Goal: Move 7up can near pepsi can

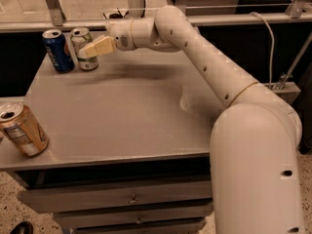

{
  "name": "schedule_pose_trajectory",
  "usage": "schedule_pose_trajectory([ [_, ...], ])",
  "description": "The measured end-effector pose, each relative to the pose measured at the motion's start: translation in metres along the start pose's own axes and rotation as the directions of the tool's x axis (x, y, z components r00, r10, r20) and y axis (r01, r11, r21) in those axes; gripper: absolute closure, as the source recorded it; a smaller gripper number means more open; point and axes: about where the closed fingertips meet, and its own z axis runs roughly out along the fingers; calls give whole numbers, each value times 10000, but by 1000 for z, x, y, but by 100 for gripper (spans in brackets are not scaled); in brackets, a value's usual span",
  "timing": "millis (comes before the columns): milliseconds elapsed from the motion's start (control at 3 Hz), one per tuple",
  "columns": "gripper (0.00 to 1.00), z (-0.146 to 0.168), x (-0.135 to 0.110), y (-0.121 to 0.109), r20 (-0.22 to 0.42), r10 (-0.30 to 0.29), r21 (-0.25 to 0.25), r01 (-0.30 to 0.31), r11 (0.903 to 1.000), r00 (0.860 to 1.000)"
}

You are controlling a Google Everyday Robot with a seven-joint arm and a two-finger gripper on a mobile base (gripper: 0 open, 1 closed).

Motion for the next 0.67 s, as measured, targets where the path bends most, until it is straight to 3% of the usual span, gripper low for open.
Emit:
schedule_pose_trajectory([
  [333, 0, -57, 0, -9, 384, -176, 382, 161, 9991, 9991],
  [667, 0, -135, -6, -18, 1085, -491, 1403, 336, 9895, 9929],
])
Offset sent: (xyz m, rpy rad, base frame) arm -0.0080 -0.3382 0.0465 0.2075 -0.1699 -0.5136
